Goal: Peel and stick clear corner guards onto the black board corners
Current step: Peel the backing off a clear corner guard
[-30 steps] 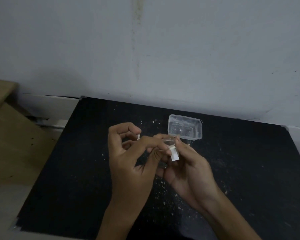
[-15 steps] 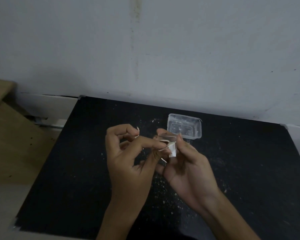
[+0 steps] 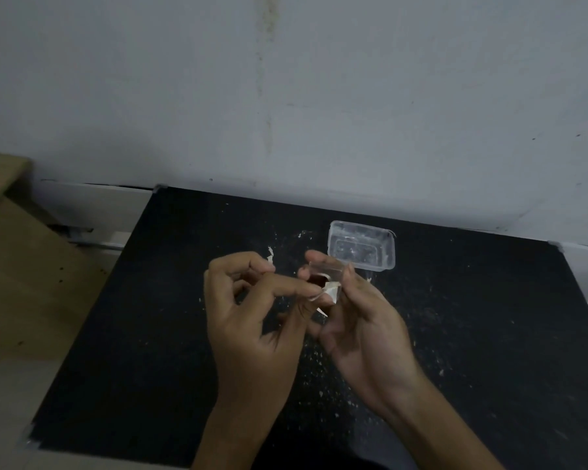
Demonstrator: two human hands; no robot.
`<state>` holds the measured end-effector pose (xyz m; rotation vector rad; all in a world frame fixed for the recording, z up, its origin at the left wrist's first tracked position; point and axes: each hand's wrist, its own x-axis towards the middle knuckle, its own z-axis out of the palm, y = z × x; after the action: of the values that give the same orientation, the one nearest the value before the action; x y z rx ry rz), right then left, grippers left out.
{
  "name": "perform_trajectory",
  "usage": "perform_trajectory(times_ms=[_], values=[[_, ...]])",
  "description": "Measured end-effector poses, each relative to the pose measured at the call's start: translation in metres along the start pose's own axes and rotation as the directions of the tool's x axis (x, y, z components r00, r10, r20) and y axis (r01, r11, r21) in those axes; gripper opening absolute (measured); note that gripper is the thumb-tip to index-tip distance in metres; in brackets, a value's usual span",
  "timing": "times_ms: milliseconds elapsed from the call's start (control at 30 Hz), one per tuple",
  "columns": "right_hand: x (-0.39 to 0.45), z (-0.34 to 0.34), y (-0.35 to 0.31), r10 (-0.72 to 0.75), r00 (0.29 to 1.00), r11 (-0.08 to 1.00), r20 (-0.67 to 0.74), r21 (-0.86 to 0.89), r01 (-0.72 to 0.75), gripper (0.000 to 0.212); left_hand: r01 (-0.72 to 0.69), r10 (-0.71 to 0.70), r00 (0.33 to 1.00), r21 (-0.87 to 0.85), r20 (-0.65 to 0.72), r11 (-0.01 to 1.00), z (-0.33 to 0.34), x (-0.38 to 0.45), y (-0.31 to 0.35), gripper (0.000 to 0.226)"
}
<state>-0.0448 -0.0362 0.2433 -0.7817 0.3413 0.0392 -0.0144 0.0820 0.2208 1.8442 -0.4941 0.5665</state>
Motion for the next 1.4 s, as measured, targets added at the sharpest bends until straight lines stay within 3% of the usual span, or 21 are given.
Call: perform_trajectory(times_ms=[267, 1100, 1300, 1400], values=[[0.000, -0.003, 0.002, -0.012, 0.999, 0.995, -0.053, -0.100, 0.007, 0.040, 0.042, -0.020, 0.994, -0.196, 0.110, 0.980, 0.000, -0.004, 0.005, 0.011], [0.006, -0.011, 0.010, -0.074, 0.994, 0.983, -0.079, -0.172, 0.059, 0.041, 0.051, -0.071, 0.996, -0.274, -0.062, 0.960, 0.004, -0.018, 0.007, 0.011], [0.007, -0.016, 0.007, -0.062, 0.994, 0.982, -0.091, -0.182, 0.045, 0.040, 0.262, -0.285, 0.957, -0.277, -0.047, 0.925, 0.002, -0.014, 0.009, 0.009], [0.010, -0.023, 0.009, -0.062, 0.990, 0.982, -0.127, -0.184, 0.038, 0.040, 0.490, -0.517, 0.856, -0.310, -0.004, 0.815, 0.003, -0.009, 0.013, 0.024]])
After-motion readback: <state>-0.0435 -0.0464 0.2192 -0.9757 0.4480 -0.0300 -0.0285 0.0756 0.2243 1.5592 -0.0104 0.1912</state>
